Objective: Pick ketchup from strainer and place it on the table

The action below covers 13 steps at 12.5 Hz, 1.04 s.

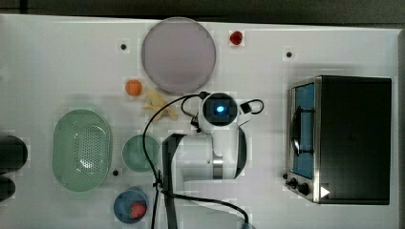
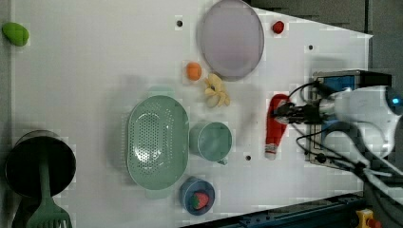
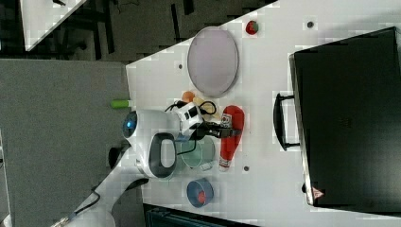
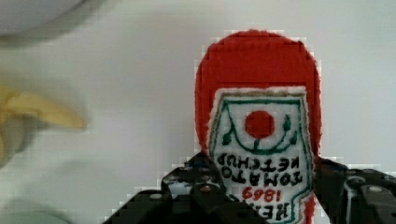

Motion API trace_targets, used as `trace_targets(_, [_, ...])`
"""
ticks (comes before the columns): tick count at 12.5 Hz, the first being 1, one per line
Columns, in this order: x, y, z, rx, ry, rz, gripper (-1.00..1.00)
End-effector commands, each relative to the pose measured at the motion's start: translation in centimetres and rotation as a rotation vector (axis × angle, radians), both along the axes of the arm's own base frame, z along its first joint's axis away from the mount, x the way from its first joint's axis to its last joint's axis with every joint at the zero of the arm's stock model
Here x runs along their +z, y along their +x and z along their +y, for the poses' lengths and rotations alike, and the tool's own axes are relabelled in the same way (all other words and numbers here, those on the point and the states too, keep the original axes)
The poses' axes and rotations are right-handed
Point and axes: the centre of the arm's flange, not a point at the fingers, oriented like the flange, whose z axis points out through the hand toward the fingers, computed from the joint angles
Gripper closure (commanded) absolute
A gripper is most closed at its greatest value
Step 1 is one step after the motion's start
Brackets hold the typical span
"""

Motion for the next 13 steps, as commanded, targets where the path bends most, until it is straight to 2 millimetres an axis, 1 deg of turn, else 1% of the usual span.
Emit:
trace_targets(1, [-0.4, 0.5, -0.5, 0.028, 0.008, -0.105, -0.27])
trace_targets(2, [-1.3, 0.4, -0.5, 0.028, 0.014, -0.115, -0.46])
trace_targets(3, [-1.7, 0.5, -0.5, 0.026, 0.016, -0.128, -0.68])
trace_targets(4, [-1.6, 0.6, -0.5, 0.027, 0.016, -0.133, -0.89])
trace_targets(5, [-0.9, 0.8, -0.6, 0.027, 0.013, -0.141, -0.99])
trace_targets(6, [0.3, 1.3, -0.7, 0.026, 0.007, -0.165, -1.00])
trace_targets(7, [2.2, 2.0, -0.7, 0.028, 0.000, -0.204, -1.00])
trace_targets(8, [4.7, 2.9, -0.6, 0.028, -0.009, -0.250, -1.00])
trace_targets(11, [13.3, 5.7, -0.7, -0.044, -0.037, -0.342, -1.00])
trace_targets(13, [18.6, 7.1, -0.7, -0.130, -0.055, -0.316, -1.00])
